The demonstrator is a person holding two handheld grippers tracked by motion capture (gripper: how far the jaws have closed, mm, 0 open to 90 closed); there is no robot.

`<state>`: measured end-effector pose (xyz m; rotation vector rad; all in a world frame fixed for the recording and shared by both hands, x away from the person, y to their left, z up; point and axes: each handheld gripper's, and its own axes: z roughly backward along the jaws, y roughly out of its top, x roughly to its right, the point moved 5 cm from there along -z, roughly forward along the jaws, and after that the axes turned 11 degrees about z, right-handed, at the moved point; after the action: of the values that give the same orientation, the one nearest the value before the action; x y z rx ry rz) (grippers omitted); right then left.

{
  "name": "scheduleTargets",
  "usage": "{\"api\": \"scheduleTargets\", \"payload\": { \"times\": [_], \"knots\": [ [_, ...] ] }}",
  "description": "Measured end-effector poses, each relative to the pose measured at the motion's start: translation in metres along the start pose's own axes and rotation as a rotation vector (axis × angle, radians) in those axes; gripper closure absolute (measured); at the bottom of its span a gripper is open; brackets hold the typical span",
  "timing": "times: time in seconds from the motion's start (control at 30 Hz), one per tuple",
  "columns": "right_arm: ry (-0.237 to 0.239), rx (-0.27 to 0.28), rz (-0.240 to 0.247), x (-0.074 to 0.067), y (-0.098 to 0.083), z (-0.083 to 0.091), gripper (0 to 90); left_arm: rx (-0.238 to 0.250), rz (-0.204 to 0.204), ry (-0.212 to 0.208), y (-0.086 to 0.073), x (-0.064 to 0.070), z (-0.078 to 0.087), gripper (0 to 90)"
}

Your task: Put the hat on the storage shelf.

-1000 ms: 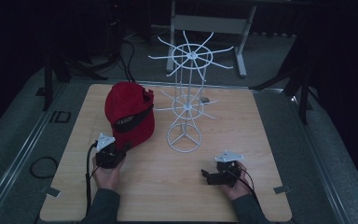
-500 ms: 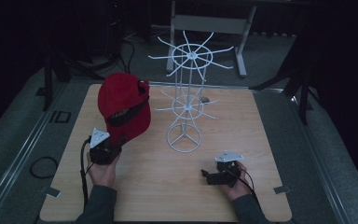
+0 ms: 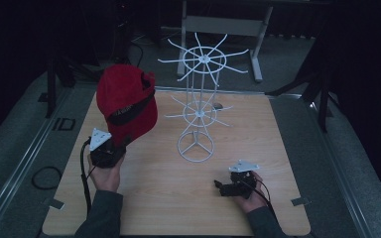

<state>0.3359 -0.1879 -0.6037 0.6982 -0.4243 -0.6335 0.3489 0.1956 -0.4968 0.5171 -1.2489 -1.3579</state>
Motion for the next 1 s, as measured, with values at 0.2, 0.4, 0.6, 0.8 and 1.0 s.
{"api": "scheduleTargets", "payload": {
  "times": [0.2,0.4,0.6,0.8,1.0],
  "knots": [
    [0.000,-0.001,0.001,0.000,0.000,0.000,12.5,0.021,-0.001,-0.002,0.009,0.001,0.002,85.3],
    [0.000,0.000,-0.004,0.000,0.000,0.000,12.5,0.046,-0.003,-0.004,0.018,0.002,0.005,85.3],
    [0.000,0.000,-0.002,0.000,0.000,0.000,12.5,0.063,-0.011,-0.009,0.026,0.005,0.008,85.3],
    [0.000,0.000,0.000,0.000,0.000,0.000,12.5,0.074,-0.014,-0.015,0.031,0.008,0.008,85.3],
    [0.000,0.000,0.000,0.000,0.000,0.000,12.5,0.087,-0.013,-0.023,0.035,0.013,0.008,85.3]
  ]
}}
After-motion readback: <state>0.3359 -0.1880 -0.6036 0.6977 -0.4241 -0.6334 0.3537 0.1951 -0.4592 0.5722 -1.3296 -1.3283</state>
